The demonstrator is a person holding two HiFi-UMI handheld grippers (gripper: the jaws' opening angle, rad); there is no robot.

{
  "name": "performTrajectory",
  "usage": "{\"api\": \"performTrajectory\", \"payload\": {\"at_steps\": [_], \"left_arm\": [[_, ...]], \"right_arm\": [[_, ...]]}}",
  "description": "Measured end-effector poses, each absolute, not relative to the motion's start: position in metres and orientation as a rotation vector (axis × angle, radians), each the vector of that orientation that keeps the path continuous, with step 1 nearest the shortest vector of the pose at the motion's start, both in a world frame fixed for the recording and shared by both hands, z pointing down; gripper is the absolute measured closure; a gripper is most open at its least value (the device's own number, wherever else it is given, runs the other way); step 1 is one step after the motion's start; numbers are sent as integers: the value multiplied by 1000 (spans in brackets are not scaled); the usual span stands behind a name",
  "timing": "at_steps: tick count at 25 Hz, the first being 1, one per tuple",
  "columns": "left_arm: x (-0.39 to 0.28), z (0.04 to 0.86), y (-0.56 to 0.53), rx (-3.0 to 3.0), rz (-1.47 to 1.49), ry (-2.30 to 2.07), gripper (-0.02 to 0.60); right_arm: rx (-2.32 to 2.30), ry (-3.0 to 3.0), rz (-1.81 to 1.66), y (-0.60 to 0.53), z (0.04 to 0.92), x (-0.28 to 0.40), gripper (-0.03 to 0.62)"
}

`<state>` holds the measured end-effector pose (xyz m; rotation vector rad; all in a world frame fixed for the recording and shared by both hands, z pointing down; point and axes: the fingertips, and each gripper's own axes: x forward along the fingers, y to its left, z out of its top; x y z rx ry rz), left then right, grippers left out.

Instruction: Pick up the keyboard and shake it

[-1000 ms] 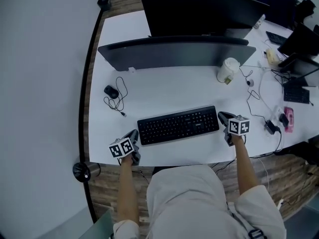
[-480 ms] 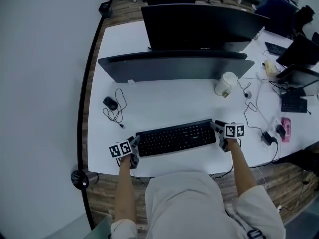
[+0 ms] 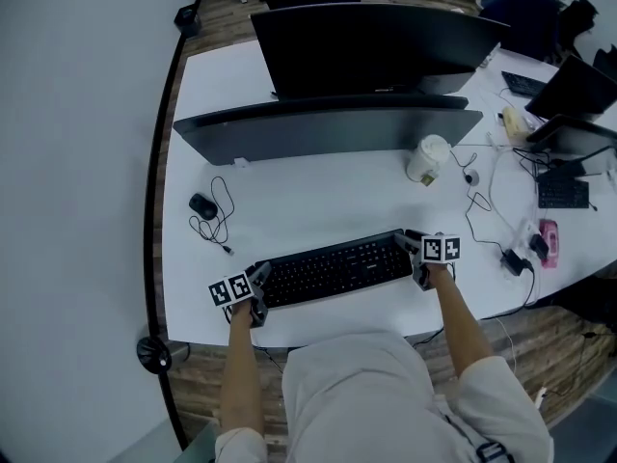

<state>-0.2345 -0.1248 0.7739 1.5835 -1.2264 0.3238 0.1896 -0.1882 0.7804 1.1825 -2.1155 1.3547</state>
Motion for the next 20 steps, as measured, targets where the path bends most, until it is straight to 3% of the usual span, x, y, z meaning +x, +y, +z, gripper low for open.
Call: {"api": "performTrajectory", "payload": {"at_steps": [10,20], "left_arm": [[-248,762,-126,1498,-57,-1235,299],[-243,715,-116,1574,-456,-970,299]], "right_arm": [[1160,-2176,1376,-186,774,169,368],[1295,-2287,1447,-198,755,185,384]]}}
